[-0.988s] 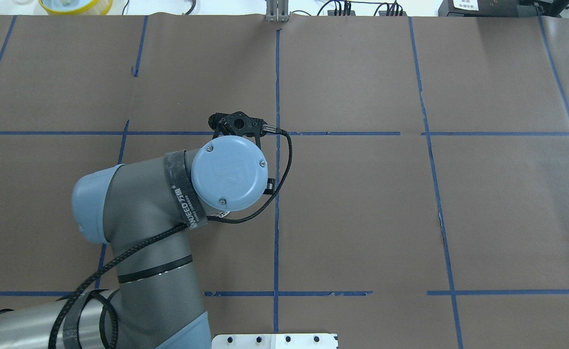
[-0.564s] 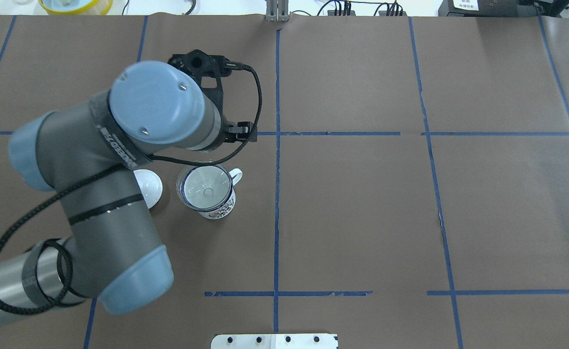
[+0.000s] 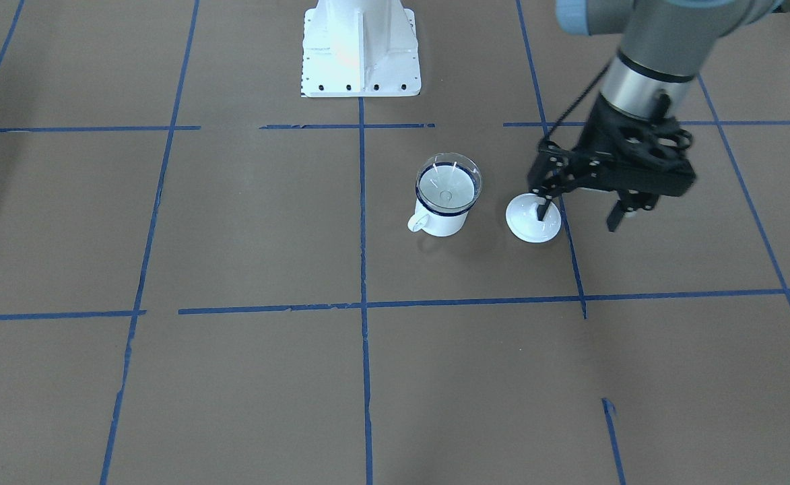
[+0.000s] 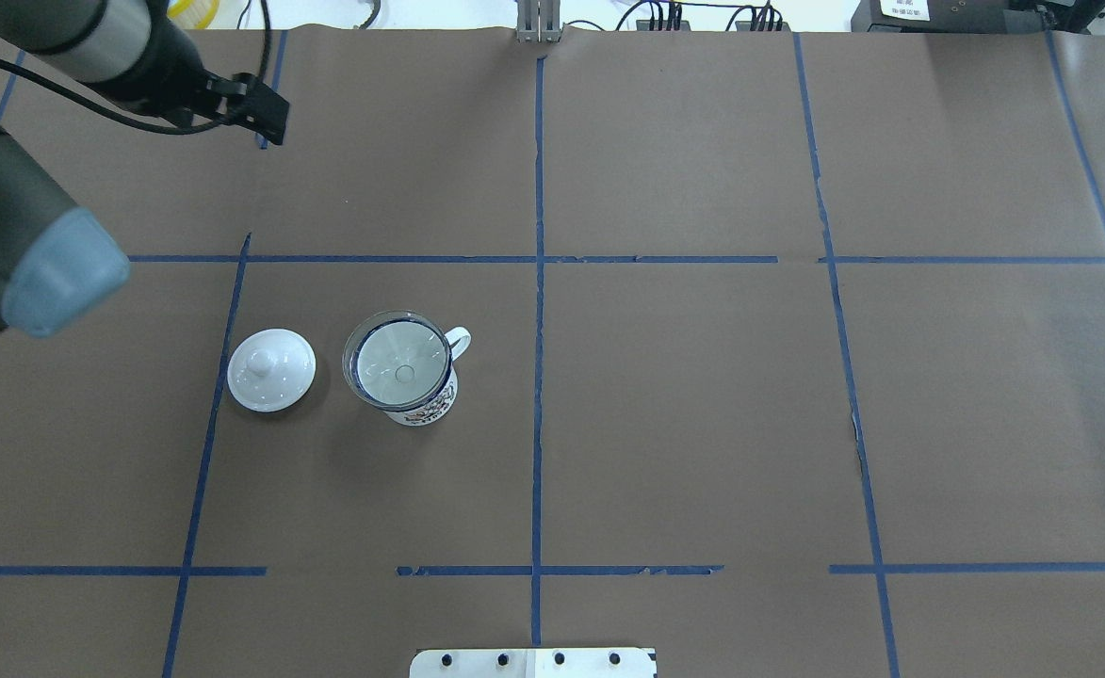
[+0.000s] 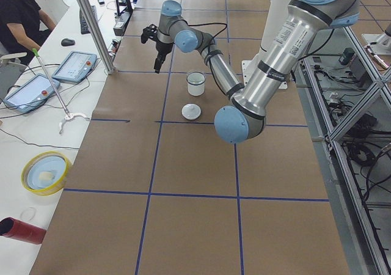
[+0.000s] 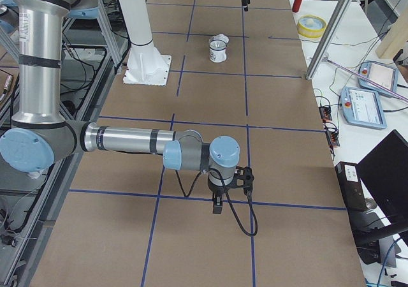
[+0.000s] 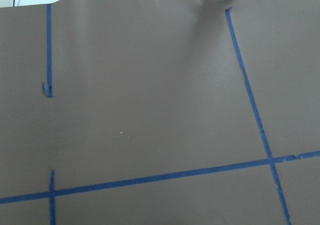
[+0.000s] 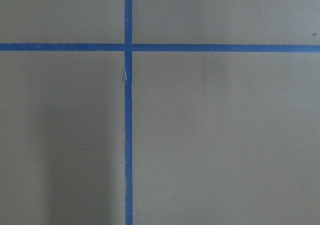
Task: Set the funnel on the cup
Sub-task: 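Open the left gripper and withdraw the left arm away from the mug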
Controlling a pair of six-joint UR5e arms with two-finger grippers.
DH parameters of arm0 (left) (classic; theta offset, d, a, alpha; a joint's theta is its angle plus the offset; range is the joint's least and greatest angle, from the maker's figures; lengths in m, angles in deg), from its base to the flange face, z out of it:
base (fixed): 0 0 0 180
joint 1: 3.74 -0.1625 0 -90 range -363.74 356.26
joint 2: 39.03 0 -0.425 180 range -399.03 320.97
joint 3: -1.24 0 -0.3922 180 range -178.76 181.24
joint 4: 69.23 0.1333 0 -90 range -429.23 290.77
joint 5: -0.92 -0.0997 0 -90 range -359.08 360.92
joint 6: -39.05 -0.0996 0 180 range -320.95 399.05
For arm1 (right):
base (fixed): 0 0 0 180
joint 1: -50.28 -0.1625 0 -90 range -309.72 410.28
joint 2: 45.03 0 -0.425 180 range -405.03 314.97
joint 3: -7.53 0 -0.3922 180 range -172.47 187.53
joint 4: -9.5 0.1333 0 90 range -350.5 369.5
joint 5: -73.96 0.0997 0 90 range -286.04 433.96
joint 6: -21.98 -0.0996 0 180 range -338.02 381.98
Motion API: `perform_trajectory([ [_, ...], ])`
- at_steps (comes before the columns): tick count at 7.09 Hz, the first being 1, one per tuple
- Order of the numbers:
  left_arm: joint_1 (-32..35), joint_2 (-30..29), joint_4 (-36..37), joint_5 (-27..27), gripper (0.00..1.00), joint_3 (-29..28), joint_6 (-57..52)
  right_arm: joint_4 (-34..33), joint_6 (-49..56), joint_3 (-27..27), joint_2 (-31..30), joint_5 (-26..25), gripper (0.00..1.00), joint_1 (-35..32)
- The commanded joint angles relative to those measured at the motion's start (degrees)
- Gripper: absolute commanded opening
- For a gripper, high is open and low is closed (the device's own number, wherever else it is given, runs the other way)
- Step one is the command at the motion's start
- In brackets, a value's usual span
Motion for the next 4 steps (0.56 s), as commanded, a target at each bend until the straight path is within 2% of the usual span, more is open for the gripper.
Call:
perform_trajectory([
  [1, 12.75, 9.48, -0.87, 10.21, 1.0, -4.28, -20.98, 0.0, 0.0, 0.0, -0.01, 0.0, 1.0, 0.0],
  [3, 23.12, 20.47, -0.78, 13.84, 1.0, -7.34, -36.64, 0.0, 0.0, 0.0, -0.01, 0.0, 1.0, 0.0],
  [4, 26.31, 26.61, -0.78, 14.82, 1.0, -8.84, -42.19, 0.0, 0.0, 0.0, -0.01, 0.0, 1.0, 0.0],
])
